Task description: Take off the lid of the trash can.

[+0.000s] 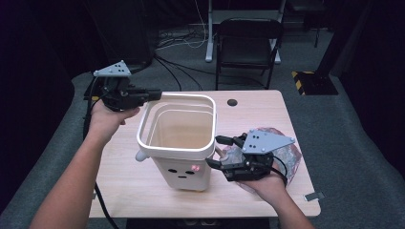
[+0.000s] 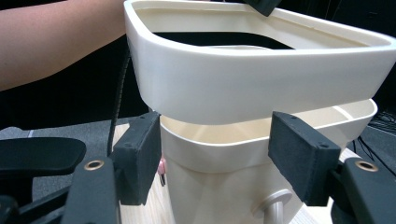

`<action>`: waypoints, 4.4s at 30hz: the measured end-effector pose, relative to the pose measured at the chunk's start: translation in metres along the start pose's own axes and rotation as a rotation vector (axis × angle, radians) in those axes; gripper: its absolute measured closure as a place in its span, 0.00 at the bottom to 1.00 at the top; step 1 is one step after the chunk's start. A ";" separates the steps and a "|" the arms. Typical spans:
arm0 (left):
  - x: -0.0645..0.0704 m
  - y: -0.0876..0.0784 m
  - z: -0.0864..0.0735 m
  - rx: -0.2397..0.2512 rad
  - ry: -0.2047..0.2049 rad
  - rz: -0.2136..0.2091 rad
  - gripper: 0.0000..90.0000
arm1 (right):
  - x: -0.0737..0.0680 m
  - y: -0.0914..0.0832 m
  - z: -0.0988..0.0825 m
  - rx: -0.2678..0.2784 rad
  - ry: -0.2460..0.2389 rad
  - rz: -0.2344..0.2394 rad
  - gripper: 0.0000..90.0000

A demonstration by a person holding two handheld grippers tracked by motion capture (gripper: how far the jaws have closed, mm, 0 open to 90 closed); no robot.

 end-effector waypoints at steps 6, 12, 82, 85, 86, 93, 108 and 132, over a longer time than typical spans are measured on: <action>0.000 -0.005 -0.004 0.014 -0.013 -0.003 0.91 | -0.003 0.000 0.004 0.009 -0.006 0.003 0.37; -0.002 -0.011 -0.013 0.028 -0.030 -0.014 0.91 | -0.008 0.002 0.009 0.015 -0.019 0.010 0.37; -0.005 -0.008 -0.055 -0.009 -0.059 0.012 0.99 | -0.021 0.026 0.010 0.029 -0.018 0.054 0.38; -0.005 -0.008 -0.055 0.011 -0.057 0.000 0.96 | -0.021 0.025 0.010 0.029 -0.018 0.053 0.38; -0.004 -0.008 -0.055 0.019 -0.060 0.000 0.88 | -0.021 0.025 0.010 0.028 -0.019 0.053 0.38; -0.008 -0.006 -0.061 0.034 -0.061 0.070 0.62 | -0.022 0.025 0.010 0.032 -0.018 0.055 0.38; -0.010 0.011 -0.082 0.030 -0.140 -0.025 0.81 | -0.022 0.023 0.009 0.036 -0.016 0.052 0.38; -0.023 -0.061 -0.084 0.063 -0.204 0.020 0.92 | -0.010 -0.003 0.004 0.068 0.003 -0.008 0.38</action>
Point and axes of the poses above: each handheld gripper's, and its own axes: y roughly forward along the jaws, z roughly out of its top, x roughly to its right, the point moved 7 cm from there along y, roughly forward along the jaws, and after that the axes turned 12 degrees about -x, right-handed, at the moved point
